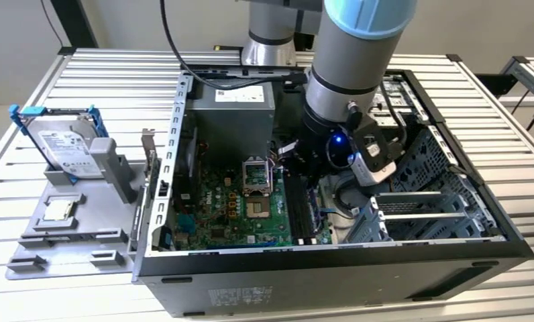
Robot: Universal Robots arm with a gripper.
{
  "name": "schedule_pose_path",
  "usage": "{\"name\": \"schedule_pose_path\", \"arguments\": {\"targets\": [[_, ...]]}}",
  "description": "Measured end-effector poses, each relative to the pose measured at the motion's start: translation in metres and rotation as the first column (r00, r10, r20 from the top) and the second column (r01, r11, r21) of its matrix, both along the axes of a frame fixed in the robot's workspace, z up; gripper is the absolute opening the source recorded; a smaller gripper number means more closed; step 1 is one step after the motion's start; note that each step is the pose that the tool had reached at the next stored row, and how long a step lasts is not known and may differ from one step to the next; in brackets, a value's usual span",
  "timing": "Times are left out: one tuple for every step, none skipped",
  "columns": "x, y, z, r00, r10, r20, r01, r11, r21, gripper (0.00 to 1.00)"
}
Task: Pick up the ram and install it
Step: 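Insert the ram into the slot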
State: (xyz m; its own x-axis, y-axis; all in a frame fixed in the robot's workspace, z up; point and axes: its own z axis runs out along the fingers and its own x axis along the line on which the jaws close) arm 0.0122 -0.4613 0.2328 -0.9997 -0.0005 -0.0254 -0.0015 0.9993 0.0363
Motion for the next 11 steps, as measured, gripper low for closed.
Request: {"name": "schedule_pose_path", "arguments": {"targets": [[0.0, 0.0, -0.0019, 1.0, 0.0, 0.0, 0.0, 1.0, 0.0001, 0.0], [0.0, 0.0, -0.0037, 1.0, 0.0, 0.0, 0.0, 1.0, 0.0, 0.0], [0.0, 0.0, -0.0054, 1.0, 0.0, 0.0, 0.0, 1.0, 0.0, 0.0], [-0.0001, 0.0, -0.0069, 1.0, 0.0, 0.0, 0.0, 1.0, 0.0, 0.0], [-0.0001, 0.0, -0.0075, 1.0, 0.0, 0.0, 0.0, 1.0, -0.0001, 0.0], [-0.0004, 0.0, -0.0076, 1.0, 0.0, -0.0001, 0.0, 1.0, -0.0003, 0.0], [-0.0005, 0.0002, -0.0078, 1.0, 0.0, -0.0001, 0.0, 1.0, -0.0003, 0.0], [-0.0004, 0.0006, -0.0082, 1.0, 0.0, 0.0, 0.0, 1.0, 0.0, 0.0], [-0.0004, 0.0008, -0.0086, 1.0, 0.0, 0.0, 0.0, 1.0, 0.0002, 0.0], [-0.0004, 0.0008, -0.0089, 1.0, 0.0, 0.0, 0.0, 1.0, 0.0001, 0.0], [-0.0004, 0.001, -0.0094, 1.0, 0.0, 0.0, 0.0, 1.0, 0.0001, 0.0]]}}
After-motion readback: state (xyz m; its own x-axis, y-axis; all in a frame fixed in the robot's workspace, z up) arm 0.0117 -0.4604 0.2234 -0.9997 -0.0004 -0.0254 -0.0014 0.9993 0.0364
